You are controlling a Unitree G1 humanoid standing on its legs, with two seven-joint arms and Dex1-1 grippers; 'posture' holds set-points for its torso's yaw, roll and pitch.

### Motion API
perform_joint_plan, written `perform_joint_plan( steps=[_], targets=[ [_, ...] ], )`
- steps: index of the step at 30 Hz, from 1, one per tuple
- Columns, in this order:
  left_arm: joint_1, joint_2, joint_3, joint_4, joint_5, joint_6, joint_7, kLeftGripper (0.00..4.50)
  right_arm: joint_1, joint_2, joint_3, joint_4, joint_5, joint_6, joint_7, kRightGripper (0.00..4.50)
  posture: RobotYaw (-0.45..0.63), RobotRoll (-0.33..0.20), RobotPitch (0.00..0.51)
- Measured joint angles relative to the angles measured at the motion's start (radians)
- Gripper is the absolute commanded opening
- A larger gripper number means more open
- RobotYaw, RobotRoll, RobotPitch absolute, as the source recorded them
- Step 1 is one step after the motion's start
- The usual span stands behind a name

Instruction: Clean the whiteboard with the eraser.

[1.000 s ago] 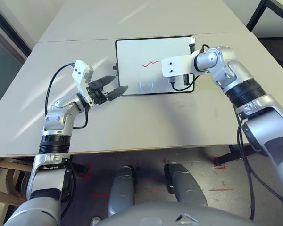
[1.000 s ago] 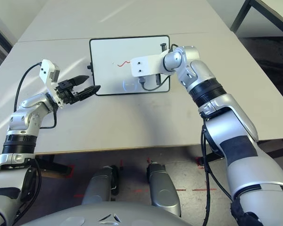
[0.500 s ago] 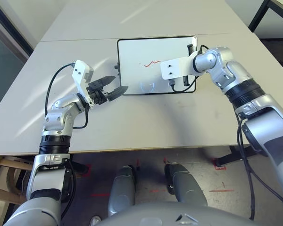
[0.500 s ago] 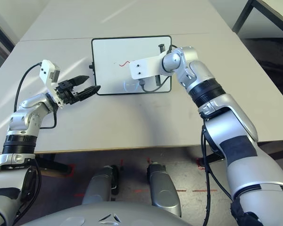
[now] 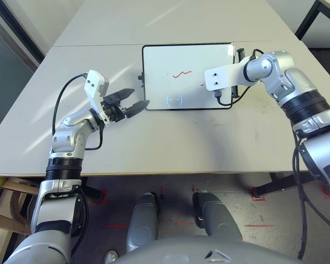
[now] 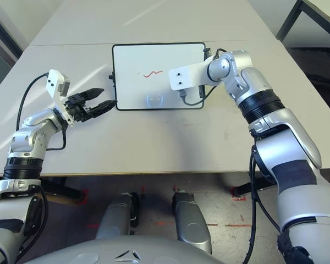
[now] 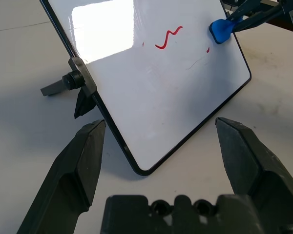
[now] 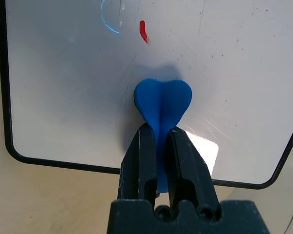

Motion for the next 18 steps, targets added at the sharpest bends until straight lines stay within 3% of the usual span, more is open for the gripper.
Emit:
perform_joint_plan(
  steps=[18],
  targets=[
    [-0.002, 0.0, 0.0, -0.018, 0.0, 0.017, 0.001, 4.5, -0.022, 0.15, 0.005, 0.02, -0.005, 0.043, -0.018, 0.09, -0.15, 0.0, 0.13]
  ],
)
